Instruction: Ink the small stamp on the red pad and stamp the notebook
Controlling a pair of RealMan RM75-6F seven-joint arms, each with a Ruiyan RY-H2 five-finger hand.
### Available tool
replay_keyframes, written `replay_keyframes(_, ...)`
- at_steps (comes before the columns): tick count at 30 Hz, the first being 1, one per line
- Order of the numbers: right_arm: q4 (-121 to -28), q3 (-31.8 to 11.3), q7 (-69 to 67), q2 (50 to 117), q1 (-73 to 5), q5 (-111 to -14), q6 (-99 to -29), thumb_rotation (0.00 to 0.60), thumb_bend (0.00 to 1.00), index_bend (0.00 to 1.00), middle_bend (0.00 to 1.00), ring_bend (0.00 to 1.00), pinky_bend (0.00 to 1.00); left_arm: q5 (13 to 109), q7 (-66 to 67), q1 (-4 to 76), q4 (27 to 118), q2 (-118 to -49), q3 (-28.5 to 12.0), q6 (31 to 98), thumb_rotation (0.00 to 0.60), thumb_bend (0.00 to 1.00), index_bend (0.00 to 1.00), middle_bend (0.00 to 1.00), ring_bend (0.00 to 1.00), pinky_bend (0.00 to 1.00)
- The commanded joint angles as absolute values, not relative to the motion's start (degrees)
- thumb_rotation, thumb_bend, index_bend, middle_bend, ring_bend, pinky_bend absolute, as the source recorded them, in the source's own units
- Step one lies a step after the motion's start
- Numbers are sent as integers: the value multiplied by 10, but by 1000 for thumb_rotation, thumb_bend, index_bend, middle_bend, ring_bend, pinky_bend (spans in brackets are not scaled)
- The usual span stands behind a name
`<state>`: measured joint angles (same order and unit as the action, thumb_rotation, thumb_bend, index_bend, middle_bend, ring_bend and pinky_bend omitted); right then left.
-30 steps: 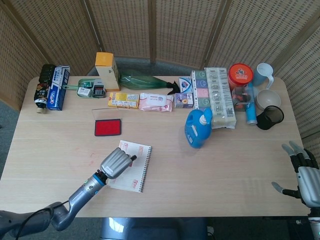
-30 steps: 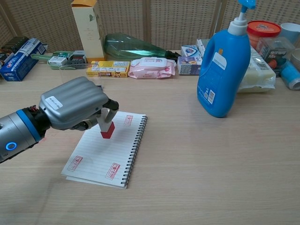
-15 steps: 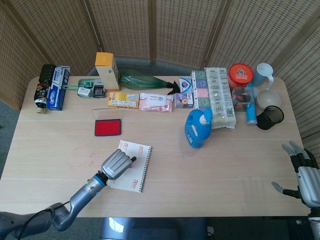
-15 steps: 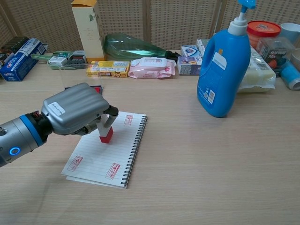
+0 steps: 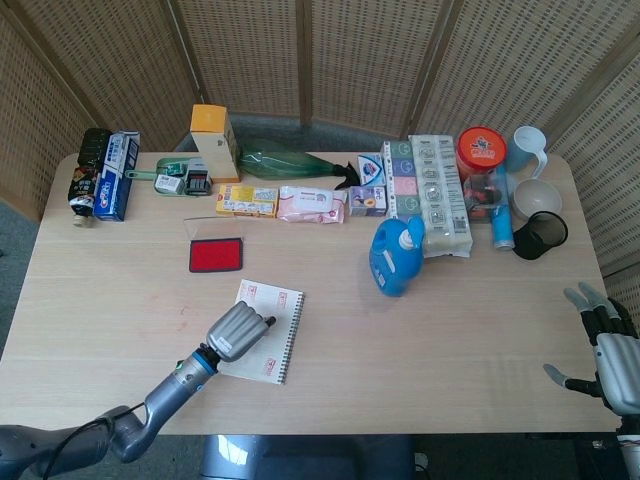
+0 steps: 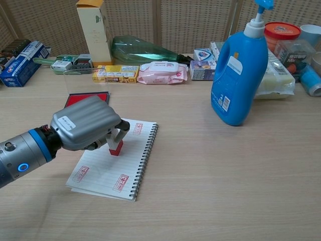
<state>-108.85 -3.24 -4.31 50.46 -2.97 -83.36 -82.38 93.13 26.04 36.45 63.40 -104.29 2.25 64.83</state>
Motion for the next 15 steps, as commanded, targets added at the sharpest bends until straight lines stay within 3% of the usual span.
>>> replay_keyframes(1, -1089, -33, -44, 504, -30, -834, -824, 600, 10, 58, 0, 0, 0, 931, 260, 365, 632, -1045, 22, 646, 600, 413, 650, 1000, 1000, 1000)
replay_keyframes(15, -1089, -32, -47, 502, -28, -836, -828, 600, 10, 58, 0, 0, 0, 927, 255, 365, 622, -1050, 16, 640, 600, 412, 650, 1000, 1000, 1000)
